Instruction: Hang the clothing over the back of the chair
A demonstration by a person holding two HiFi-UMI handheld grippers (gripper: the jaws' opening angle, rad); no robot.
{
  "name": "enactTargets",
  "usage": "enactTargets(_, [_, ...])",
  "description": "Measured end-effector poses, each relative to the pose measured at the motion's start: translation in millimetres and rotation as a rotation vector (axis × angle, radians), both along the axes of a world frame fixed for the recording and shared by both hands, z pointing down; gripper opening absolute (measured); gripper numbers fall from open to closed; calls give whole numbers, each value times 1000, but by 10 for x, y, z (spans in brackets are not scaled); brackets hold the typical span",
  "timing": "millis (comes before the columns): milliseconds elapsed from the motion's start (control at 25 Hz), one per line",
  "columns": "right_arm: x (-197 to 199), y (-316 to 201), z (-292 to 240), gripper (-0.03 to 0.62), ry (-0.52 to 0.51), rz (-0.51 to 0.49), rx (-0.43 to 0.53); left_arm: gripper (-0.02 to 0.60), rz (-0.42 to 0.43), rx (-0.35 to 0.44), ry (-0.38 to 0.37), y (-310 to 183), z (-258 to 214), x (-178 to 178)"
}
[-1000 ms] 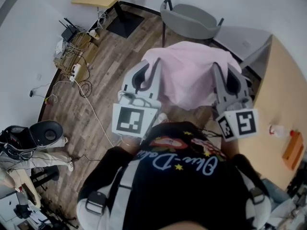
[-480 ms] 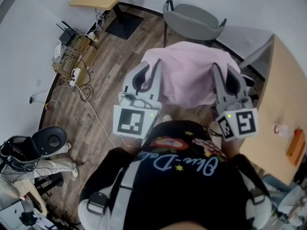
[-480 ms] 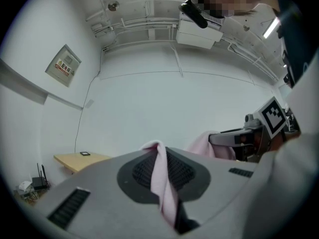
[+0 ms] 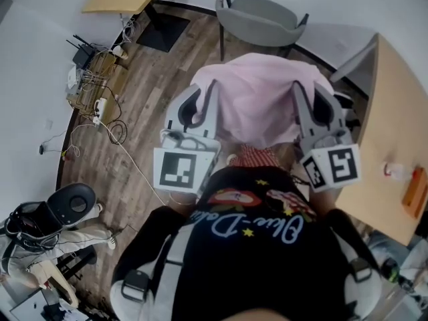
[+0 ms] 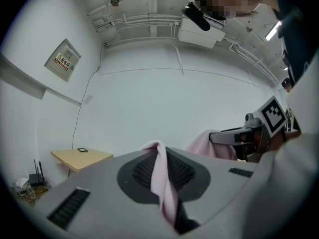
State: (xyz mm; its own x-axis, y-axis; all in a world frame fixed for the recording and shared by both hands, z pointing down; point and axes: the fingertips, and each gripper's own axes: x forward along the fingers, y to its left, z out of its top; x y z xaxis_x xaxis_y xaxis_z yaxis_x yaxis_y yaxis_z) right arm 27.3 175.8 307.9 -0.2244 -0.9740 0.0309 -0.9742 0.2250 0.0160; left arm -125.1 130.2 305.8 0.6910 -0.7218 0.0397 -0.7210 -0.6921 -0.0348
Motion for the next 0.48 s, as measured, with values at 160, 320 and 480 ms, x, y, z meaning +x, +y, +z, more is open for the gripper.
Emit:
enactTargets(160, [-7,-152,-40,44,-23,-17,13,15,-18,16,-16,-111,-67,-6])
enactTargets(320, [40,-362,-45,43,-40,-44,20,15,-45,27,-30,-294,-112,45])
enactTargets(480, [112,-564,-37,44,-50,-56,19,15,-64,29,-41,-491,-122,97])
